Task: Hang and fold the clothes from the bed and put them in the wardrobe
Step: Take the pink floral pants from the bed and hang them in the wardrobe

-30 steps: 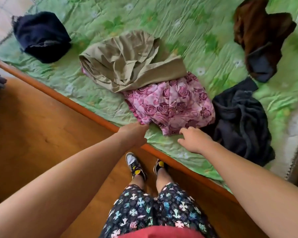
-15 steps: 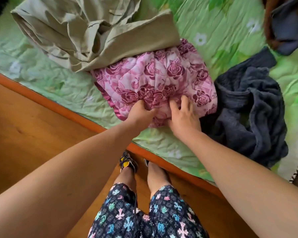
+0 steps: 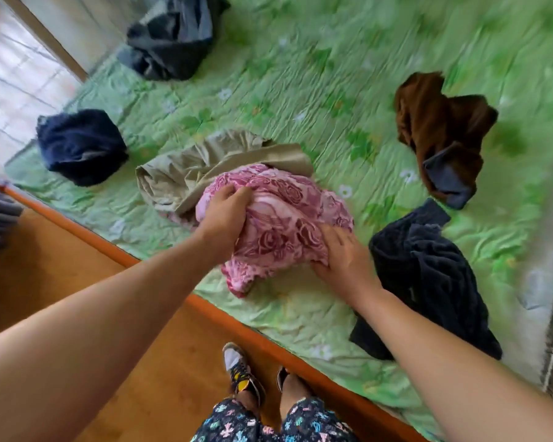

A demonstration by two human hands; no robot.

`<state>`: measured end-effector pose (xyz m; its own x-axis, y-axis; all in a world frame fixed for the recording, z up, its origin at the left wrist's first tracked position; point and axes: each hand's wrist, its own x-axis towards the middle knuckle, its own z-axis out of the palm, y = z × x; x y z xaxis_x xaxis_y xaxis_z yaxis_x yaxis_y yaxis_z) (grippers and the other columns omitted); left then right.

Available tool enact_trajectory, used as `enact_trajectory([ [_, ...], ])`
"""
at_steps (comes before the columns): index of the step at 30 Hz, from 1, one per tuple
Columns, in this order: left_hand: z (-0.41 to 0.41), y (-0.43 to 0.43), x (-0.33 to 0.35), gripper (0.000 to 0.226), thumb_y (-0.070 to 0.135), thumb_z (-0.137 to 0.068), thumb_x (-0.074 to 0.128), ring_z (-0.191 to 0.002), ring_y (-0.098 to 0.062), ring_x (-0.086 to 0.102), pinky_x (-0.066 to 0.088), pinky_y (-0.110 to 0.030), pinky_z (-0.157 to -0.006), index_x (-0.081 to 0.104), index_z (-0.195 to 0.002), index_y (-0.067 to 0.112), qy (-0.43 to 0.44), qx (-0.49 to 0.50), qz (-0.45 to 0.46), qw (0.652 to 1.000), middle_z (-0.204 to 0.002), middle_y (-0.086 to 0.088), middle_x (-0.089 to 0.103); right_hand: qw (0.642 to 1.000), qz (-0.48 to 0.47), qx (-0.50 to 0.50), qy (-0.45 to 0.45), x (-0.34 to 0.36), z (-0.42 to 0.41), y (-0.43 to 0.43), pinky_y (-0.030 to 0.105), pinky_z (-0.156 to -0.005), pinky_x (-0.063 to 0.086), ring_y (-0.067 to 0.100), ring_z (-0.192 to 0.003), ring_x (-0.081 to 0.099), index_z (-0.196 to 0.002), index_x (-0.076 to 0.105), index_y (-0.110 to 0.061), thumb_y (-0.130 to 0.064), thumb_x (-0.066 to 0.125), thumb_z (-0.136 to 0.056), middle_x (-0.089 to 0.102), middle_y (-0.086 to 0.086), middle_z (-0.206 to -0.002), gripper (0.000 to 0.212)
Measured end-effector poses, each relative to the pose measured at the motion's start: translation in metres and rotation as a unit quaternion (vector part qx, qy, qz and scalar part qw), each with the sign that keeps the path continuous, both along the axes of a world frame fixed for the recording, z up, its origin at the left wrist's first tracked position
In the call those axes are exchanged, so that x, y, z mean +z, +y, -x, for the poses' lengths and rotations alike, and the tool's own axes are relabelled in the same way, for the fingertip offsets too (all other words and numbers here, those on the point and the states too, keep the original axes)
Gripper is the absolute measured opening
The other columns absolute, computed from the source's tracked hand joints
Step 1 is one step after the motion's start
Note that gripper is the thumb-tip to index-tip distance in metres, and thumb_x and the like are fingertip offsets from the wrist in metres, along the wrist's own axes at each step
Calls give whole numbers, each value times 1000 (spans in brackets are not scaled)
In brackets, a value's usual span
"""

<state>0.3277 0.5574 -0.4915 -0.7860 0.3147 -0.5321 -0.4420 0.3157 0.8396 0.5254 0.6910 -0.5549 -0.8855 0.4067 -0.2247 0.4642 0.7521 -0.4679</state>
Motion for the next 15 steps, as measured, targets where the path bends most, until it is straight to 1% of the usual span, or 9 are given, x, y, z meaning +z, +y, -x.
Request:
enact_trajectory([
  [2, 11, 1, 41, 16, 17, -88, 58, -66, -22, 68, 55, -33, -66, 65, -92, 3, 3, 9, -29, 1000, -68, -2, 66, 996, 62, -43, 46, 40, 18, 5, 40, -101, 45, 32, -131, 49, -152, 37, -22, -22, 69, -90, 47, 11, -150, 71],
  [3, 17, 1, 62, 16, 18, -86, 58, -69, -25, 71, 58, -37, -67, 64, -92, 5, 8, 10, -37, 999, -71, -5, 69, 992, 87, -53, 70, 63, 26, 8, 39, -97, 47, 30, -128, 52, -148, 40, -25, -20, 67, -90, 51, 8, -147, 65],
  [5, 29, 6, 101, 23, 23, -85, 58, -80, -34, 74, 61, -49, -73, 67, -99, 7, 12, 20, -52, 998, -87, -13, 73, 979, 141, -82, 124, 112, 44, 13, 33, -83, 51, 23, -108, 63, -130, 49, -33, -25, 63, -88, 66, -2, -125, 46],
  [6, 35, 9, 121, 22, 24, -87, 58, -83, -34, 74, 61, -50, -74, 67, -100, 9, 20, 30, -61, 997, -92, -15, 74, 968, 170, -106, 152, 139, 53, 15, 26, -76, 51, 15, -95, 66, -119, 52, -35, -29, 63, -86, 69, -8, -110, 35],
  [8, 47, 15, 156, 13, 23, -89, 57, -81, -26, 70, 58, -38, -70, 66, -93, 15, 83, 34, -55, 994, -90, -9, 71, 940, 211, -159, 217, 191, 72, 21, 9, -62, 42, 0, -75, 60, -100, 56, -30, -38, 62, -82, 67, -15, -89, 20],
  [10, 50, 17, 186, 12, 32, -86, 59, -84, -19, 64, 50, -29, -71, 66, -88, 23, 177, -17, -26, 984, -89, 3, 68, 914, 226, -203, 268, 237, 91, 27, 10, -54, 36, 0, -70, 56, -84, 57, -22, -36, 64, -83, 63, -11, -79, 16],
  [12, 42, 11, 206, 17, 44, -87, 58, -95, -14, 62, 46, -28, -77, 65, -96, 32, 290, -92, 9, 953, -101, 9, 65, 899, 237, -228, 290, 275, 108, 31, 14, -50, 35, 7, -65, 53, -73, 55, -21, -26, 68, -87, 58, -5, -71, 20],
  [14, 29, -2, 220, 25, 50, -88, 56, -103, -11, 57, 44, -29, -86, 63, -106, 35, 446, -119, 22, 887, -113, 9, 58, 892, 244, -251, 287, 303, 123, 33, 15, -47, 35, 9, -61, 50, -70, 56, -18, -21, 71, -85, 55, -4, -68, 22],
  [15, 23, -8, 225, 30, 52, -88, 56, -104, -10, 55, 44, -29, -87, 63, -111, 34, 511, -128, 8, 850, -114, 11, 56, 888, 251, -264, 280, 313, 128, 34, 15, -45, 35, 9, -61, 50, -74, 59, -14, -22, 73, -84, 56, -3, -69, 19],
])
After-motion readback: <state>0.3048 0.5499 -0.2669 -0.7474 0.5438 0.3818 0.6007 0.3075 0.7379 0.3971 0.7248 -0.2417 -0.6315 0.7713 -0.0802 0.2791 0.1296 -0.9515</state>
